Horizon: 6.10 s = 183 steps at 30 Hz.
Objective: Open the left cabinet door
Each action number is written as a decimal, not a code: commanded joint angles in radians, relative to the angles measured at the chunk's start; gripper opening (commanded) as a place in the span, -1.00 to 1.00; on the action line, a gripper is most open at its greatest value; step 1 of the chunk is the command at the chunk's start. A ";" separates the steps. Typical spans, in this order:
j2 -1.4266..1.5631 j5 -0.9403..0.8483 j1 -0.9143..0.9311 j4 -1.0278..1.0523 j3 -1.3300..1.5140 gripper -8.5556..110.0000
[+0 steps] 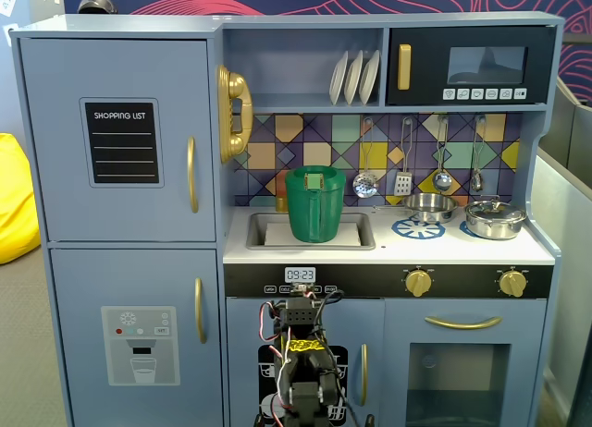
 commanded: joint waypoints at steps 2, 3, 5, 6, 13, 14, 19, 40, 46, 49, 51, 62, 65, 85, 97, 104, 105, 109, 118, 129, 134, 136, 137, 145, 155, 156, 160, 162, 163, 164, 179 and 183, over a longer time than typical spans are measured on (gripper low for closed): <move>-0.044 0.044 -0.135 -0.075 -0.144 -0.86; -0.057 0.028 -0.166 -0.106 -0.187 -0.86; -0.087 0.014 -0.224 -0.164 -0.278 -0.86; -0.112 0.011 -0.253 -0.186 -0.328 -0.86; -0.281 -0.222 -0.341 -0.500 -0.629 -0.86; -0.311 -0.250 -0.360 -0.548 -0.670 -0.86; -0.480 -0.322 -0.442 -0.693 -0.861 -0.86; -0.815 -0.347 -0.612 -1.131 -1.115 -0.71; -0.842 -0.357 -0.611 -1.140 -1.121 -0.72; -0.876 -0.359 -0.609 -1.167 -1.132 -0.72; -0.902 -0.351 -0.604 -1.184 -1.140 -0.73; -0.942 -0.565 -0.755 -1.258 -1.129 -0.74; -0.894 -0.643 -0.833 -1.266 -1.072 -0.74; -0.505 -0.696 -0.825 -1.149 -0.867 -0.76; -0.408 -0.508 -0.552 -1.034 -0.861 -0.80; -0.528 -0.454 -0.410 -1.097 -0.859 -0.82; -0.554 -0.459 -0.405 -1.131 -0.856 -0.82; -0.658 -0.477 -0.426 -1.278 -0.842 -0.82; -0.704 -0.549 -0.615 -1.285 -0.851 -0.82; -0.699 -0.617 -0.845 -1.238 -0.859 -0.83; -0.704 -0.638 -0.982 -1.247 -0.851 -0.84; -0.707 -0.623 -0.999 -1.243 -0.850 -0.84; -0.707 -0.627 -1.008 -1.238 -0.850 -0.84; -0.706 -0.549 -0.810 -1.227 -0.839 -0.86; -0.646 -0.222 -0.178 -0.738 -0.678 -0.86; -0.630 -0.206 -0.144 -0.687 -0.649 -0.86; -0.512 -0.137 -0.043 -0.535 -0.476 -0.86; -0.449 -0.098 -0.012 -0.471 -0.397 -0.86; -0.417 -0.077 0.003 -0.445 -0.364 -0.86; -0.387 -0.061 0.015 -0.423 -0.336 -0.86; -0.137 0.000 0.103 -0.129 0.009 -0.86; -0.117 0.048 0.083 -0.057 0.009 -0.86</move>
